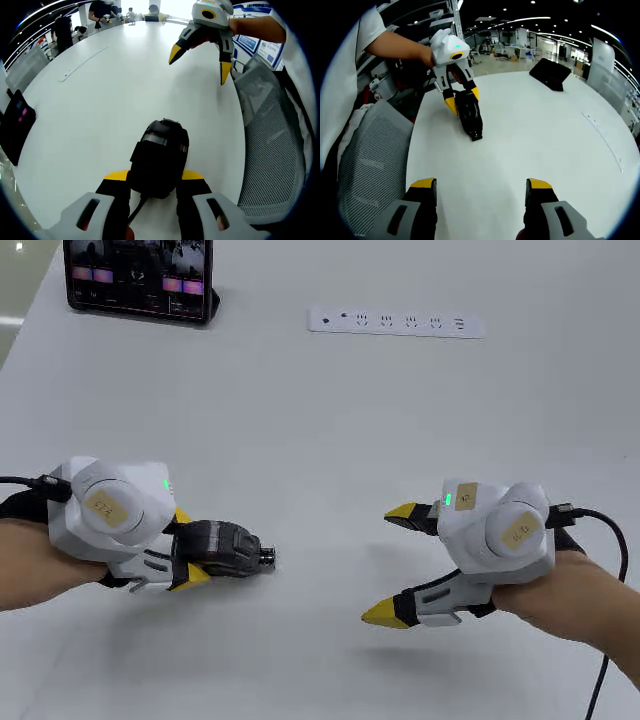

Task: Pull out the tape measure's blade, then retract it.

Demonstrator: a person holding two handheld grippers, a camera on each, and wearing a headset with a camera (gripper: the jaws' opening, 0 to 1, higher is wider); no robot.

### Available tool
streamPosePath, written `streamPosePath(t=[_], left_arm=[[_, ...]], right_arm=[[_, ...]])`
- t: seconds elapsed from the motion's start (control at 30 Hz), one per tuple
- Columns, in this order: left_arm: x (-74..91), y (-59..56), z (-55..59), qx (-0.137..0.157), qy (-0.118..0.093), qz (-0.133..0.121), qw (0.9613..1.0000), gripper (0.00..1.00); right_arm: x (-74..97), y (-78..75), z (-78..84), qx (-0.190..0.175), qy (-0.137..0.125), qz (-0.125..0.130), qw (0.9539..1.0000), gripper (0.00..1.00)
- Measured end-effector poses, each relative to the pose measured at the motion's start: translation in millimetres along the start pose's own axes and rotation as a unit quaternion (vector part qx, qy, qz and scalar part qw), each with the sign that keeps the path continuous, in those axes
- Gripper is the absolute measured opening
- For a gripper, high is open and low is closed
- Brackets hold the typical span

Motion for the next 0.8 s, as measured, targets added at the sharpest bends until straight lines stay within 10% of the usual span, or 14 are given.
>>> streamPosePath(t=[0.8], left_arm=[[-2.5,0.5,-2.0,-0.03,0.025,-0.011,0.9992,0.28]], right_arm=[[-34.0,-1.3,-16.9,-0.006,-0.052,-0.02,0.9984,0.58]])
Point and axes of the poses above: the centre of the closed fingertips' face, and the gripper's own axes: x roughly backward along the fingers, y roughly to its left, z roughly out of its underside, the point moved 7 cm from there along x, roughly backward along the fingers, and after that the axes turned 6 degrees about z, right-handed, at the moved point
